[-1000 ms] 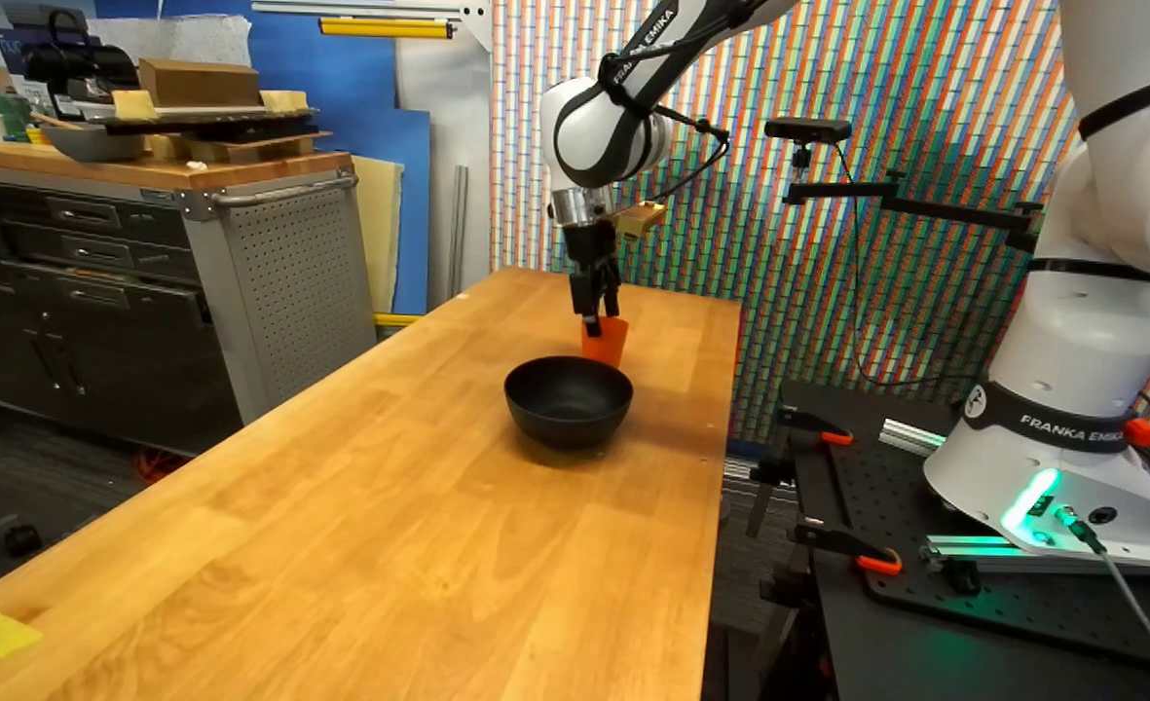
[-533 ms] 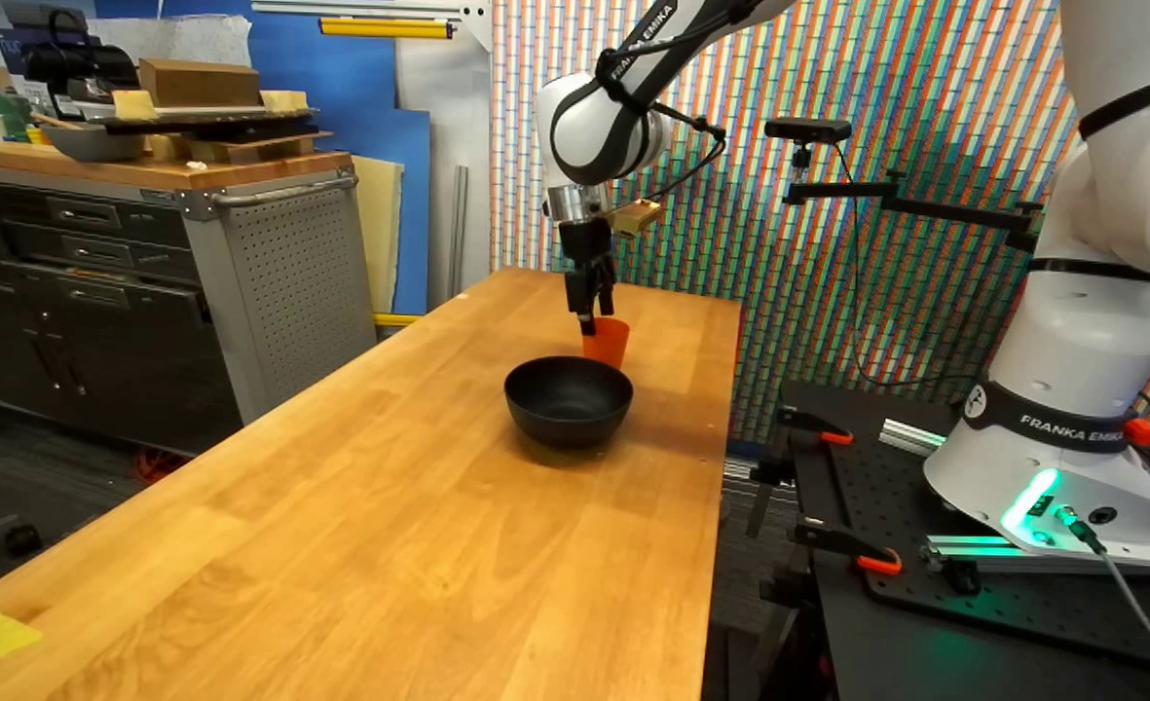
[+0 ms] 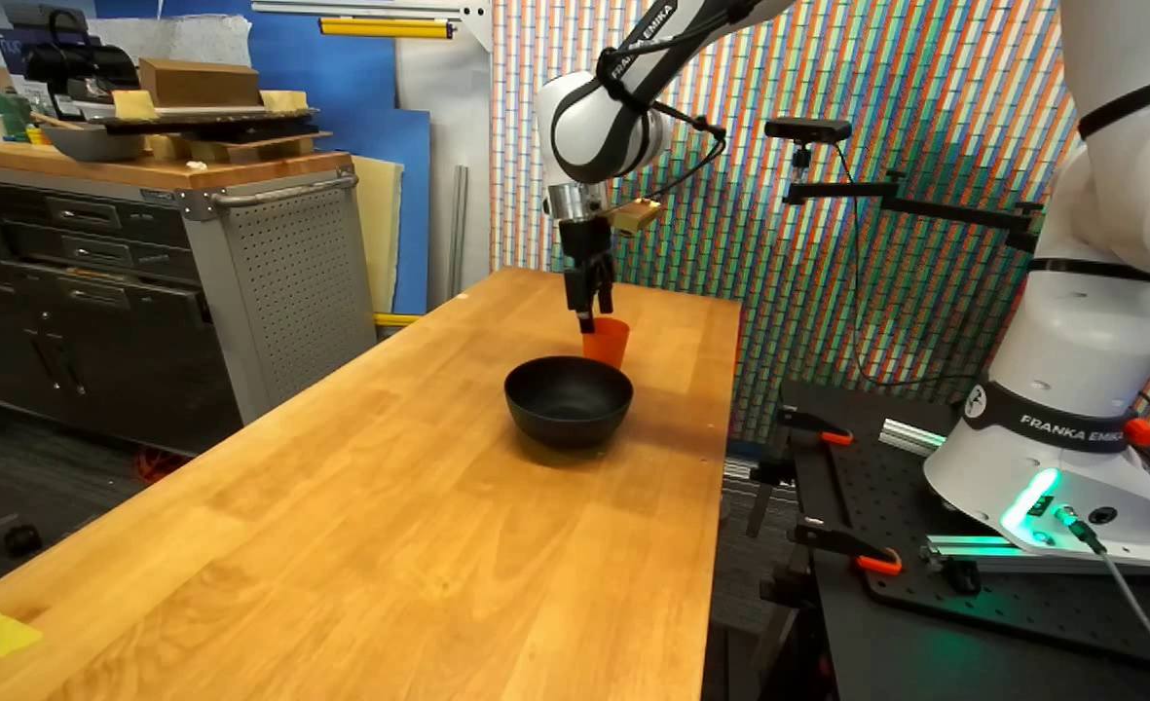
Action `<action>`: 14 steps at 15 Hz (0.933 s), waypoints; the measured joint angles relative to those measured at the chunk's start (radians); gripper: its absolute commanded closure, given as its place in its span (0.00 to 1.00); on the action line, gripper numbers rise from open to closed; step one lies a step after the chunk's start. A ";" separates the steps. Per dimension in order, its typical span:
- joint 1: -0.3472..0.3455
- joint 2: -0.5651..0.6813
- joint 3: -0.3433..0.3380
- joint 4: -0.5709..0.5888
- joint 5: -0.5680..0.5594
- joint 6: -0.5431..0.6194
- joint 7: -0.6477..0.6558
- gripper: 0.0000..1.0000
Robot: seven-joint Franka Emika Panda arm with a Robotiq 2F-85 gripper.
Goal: Take the cup and put it in the bowl
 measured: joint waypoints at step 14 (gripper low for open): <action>-0.009 0.008 0.003 -0.007 0.010 0.008 0.000 0.00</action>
